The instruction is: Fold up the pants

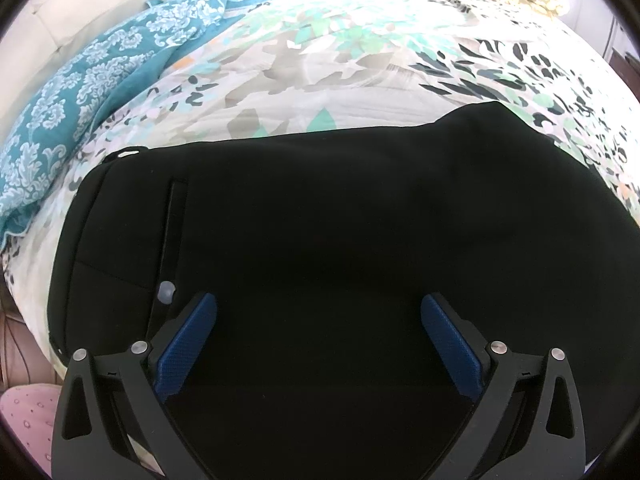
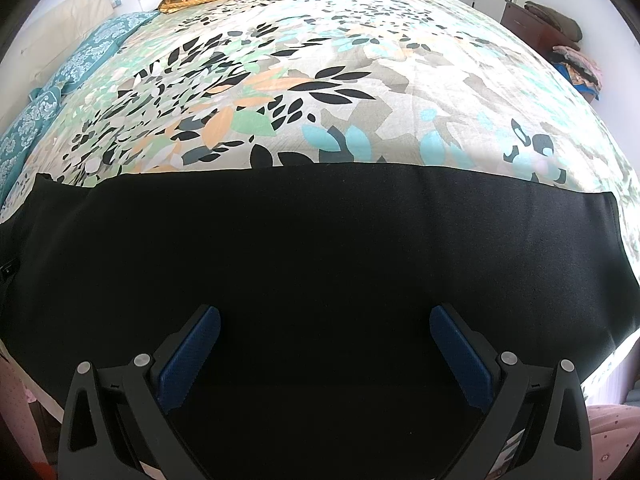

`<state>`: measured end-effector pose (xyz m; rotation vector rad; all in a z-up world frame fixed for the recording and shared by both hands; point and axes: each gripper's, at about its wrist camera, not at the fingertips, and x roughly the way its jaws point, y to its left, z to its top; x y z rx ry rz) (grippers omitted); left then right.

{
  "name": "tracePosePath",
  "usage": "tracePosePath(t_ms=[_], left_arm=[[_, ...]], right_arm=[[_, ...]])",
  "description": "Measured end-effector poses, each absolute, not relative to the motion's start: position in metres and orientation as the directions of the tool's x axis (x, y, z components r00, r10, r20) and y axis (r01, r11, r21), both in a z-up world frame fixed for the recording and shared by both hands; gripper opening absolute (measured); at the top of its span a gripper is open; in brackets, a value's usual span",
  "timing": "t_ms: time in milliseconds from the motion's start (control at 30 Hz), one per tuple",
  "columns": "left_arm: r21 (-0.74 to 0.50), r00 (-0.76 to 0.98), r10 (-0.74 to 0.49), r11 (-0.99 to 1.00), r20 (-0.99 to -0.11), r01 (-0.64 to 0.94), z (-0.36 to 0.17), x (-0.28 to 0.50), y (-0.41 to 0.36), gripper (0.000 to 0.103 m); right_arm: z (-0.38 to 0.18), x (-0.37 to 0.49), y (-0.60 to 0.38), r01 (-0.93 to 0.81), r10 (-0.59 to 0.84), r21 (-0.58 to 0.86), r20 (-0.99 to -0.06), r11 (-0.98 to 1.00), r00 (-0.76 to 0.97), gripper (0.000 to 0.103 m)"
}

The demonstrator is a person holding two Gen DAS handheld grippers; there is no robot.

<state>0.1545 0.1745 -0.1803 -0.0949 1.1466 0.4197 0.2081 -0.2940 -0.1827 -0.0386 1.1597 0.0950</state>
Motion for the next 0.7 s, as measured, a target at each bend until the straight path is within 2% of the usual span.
tracePosePath(t_ms=[700], left_arm=[[0.139, 0.343, 0.274, 0.918, -0.898, -0.371, -0.18, 0.1542, 0.1743, 0.102]], right_arm=[[-0.183, 0.2096, -0.2948, -0.093, 0.051, 0.015, -0.918, 0.996, 0.394, 0.103]])
